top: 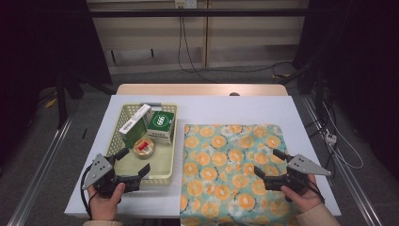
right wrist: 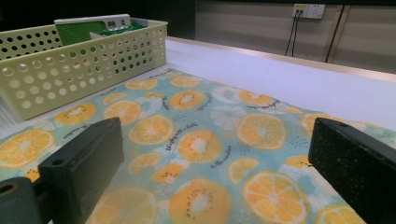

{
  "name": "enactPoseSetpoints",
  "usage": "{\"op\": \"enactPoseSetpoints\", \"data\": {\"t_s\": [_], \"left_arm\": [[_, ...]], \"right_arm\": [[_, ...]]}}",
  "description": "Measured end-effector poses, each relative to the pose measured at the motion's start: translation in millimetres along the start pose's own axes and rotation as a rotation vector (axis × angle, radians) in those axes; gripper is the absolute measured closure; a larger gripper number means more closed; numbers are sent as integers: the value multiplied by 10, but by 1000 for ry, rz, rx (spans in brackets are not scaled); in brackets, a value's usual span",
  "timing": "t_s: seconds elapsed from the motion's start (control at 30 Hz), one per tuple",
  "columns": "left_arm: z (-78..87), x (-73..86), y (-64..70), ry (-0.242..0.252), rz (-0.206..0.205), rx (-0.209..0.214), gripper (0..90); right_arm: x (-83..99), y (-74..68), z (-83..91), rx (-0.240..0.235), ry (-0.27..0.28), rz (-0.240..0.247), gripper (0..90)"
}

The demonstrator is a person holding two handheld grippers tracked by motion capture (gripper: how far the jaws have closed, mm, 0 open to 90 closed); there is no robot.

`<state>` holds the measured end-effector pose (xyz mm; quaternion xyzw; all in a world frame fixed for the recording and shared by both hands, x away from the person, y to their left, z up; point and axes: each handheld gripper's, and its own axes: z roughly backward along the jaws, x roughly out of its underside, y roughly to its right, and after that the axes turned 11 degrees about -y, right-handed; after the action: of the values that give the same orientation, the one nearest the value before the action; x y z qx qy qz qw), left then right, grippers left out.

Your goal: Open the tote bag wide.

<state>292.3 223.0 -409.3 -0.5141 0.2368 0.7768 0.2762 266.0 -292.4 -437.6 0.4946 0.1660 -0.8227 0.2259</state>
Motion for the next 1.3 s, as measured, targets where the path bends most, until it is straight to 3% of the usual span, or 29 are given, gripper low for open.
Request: {"op": "enactPoseSetpoints", "data": {"t_s": [0.17,0.37,0.5,0.57,0.83,1.07,1.3], "left_arm": [[-5,-13,-4,7,1,2,46],[-26,-18,-3,0,-8,11,46],[-48,-32,21,6,-10,19,46],[-59,-46,33,7,-14,29,46],[-62,-67,39,14,-13,35,46],[-58,-64,52,9,-15,35,46],[-58,-68,57,10,-12,41,46]], "right_arm": [[-9,40,2,18,-12,-11,34],[-100,77,-28,37,-43,21,32],[-245,159,-118,11,-84,51,35],[-342,226,-205,4,-102,67,34],[-607,509,-676,-72,-212,17,101],[-703,570,-1101,-94,-282,55,144],[-798,621,-1517,-113,-304,90,181]]}}
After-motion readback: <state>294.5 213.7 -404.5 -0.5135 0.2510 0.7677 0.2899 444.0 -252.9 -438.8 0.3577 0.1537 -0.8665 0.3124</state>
